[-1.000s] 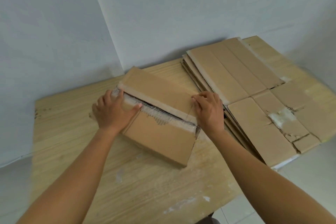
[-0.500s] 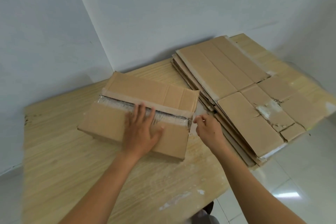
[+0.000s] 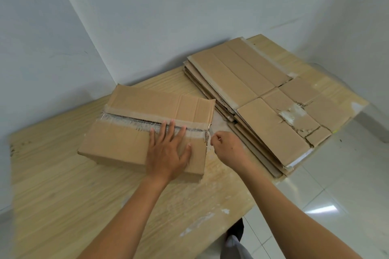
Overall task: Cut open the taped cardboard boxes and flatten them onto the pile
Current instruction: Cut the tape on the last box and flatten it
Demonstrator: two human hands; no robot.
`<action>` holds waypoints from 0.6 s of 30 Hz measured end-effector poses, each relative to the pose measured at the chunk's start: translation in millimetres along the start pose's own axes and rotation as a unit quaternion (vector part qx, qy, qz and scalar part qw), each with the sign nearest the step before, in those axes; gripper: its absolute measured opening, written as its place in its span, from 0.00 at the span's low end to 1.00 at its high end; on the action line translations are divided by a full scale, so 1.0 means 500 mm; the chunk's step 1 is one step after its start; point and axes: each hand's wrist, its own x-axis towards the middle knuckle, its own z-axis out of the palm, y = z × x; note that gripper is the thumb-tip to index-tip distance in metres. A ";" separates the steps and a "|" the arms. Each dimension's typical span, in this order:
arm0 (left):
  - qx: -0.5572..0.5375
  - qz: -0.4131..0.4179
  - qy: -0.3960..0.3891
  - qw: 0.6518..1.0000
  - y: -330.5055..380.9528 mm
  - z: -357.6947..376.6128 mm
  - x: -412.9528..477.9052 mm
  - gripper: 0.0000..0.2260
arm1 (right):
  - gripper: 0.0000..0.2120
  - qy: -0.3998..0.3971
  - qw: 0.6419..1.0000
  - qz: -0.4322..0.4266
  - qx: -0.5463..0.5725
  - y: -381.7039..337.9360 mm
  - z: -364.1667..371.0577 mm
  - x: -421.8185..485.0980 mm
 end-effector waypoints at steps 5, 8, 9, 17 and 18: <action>-0.019 -0.003 0.010 1.000 0.000 -0.001 0.000 0.31 | 0.15 -0.057 0.996 0.011 0.070 0.002 0.018 -0.081; -0.019 -0.002 0.013 1.000 0.000 0.000 -0.002 0.31 | 0.15 -0.105 0.992 0.006 0.073 0.004 0.002 -0.109; -0.019 -0.003 0.011 1.000 -0.001 0.000 -0.001 0.31 | 0.15 -0.129 0.989 0.004 0.065 0.007 -0.004 -0.117; -0.006 -0.001 -0.008 1.000 -0.004 0.001 0.001 0.32 | 0.16 -0.029 0.993 0.045 -0.100 0.122 -0.040 -0.059; -0.002 -0.002 -0.011 1.000 -0.005 0.001 -0.001 0.32 | 0.17 -0.025 0.990 0.050 -0.127 0.134 -0.040 -0.044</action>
